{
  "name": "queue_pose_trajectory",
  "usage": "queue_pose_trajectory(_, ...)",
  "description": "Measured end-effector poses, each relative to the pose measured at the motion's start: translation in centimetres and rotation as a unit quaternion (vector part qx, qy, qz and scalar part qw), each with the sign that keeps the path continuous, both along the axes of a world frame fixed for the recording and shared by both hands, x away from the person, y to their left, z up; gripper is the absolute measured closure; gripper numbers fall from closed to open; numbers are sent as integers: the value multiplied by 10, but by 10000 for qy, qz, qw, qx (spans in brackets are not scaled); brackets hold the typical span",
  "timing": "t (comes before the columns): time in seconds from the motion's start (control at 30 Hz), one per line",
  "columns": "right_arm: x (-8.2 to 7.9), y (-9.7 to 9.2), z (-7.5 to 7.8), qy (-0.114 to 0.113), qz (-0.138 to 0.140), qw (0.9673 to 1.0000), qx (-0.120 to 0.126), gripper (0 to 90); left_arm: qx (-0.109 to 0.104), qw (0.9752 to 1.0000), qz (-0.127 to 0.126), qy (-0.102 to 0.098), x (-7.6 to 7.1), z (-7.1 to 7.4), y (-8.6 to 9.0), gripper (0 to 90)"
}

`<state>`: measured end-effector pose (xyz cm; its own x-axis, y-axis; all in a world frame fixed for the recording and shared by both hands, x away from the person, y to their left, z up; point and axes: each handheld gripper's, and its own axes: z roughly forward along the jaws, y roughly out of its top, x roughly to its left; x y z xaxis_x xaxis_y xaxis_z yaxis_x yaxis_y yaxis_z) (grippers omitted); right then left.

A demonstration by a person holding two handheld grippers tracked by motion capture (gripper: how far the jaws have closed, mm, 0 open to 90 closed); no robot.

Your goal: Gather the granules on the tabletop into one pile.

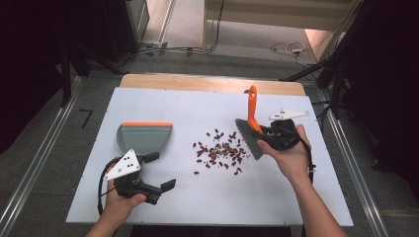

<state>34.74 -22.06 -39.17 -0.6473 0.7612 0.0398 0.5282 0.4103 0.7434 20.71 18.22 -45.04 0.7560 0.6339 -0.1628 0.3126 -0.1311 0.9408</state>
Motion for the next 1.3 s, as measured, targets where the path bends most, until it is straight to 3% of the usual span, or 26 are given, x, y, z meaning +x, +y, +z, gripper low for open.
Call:
queue_pose_trajectory(0.17,19,8,-2,-118,-200,9969,-755,690,-105,9998,145,-15,1,-1,6,2)
queue_pose_trajectory(0.37,42,22,-13,-23,-455,9881,-1467,690,-121,9997,208,33,3,-5,11,2)
queue_pose_trajectory(0.43,47,29,-20,-1,-494,9825,-1796,689,-123,9997,222,55,3,-5,12,2)
queue_pose_trajectory(0.53,49,47,-32,-214,-537,9658,-2526,690,-141,9996,247,48,3,-5,14,2)
queue_pose_trajectory(0.63,52,62,-43,-337,-458,9546,-2925,689,-162,9995,258,54,3,-5,15,2)
queue_pose_trajectory(0.73,53,72,-49,-313,-352,9531,-2991,690,-153,9995,257,58,3,-6,16,2)
queue_pose_trajectory(0.87,54,83,-51,-65,-235,9565,-2907,691,-153,9996,229,55,3,-6,15,2)
queue_pose_trajectory(0.97,51,91,-53,136,-15,9539,-2999,687,-120,9997,196,61,3,-7,14,3)
queue_pose_trajectory(1.03,47,95,-57,139,52,9507,-3098,684,-111,9997,186,72,3,-8,13,3)
queue_pose_trajectory(1.07,46,96,-58,154,67,9510,-3087,683,-110,9998,181,70,3,-8,13,3)
queue_pose_trajectory(1.17,45,95,-58,150,106,9545,-2976,681,-121,9997,192,65,3,-7,12,3)
queue_pose_trajectory(1.23,43,94,-56,240,117,9595,-2805,681,-124,9997,196,64,4,-7,13,3)
queue_pose_trajectory(1.3,39,95,-55,281,168,9621,-2706,681,-111,9997,195,66,4,-7,13,3)
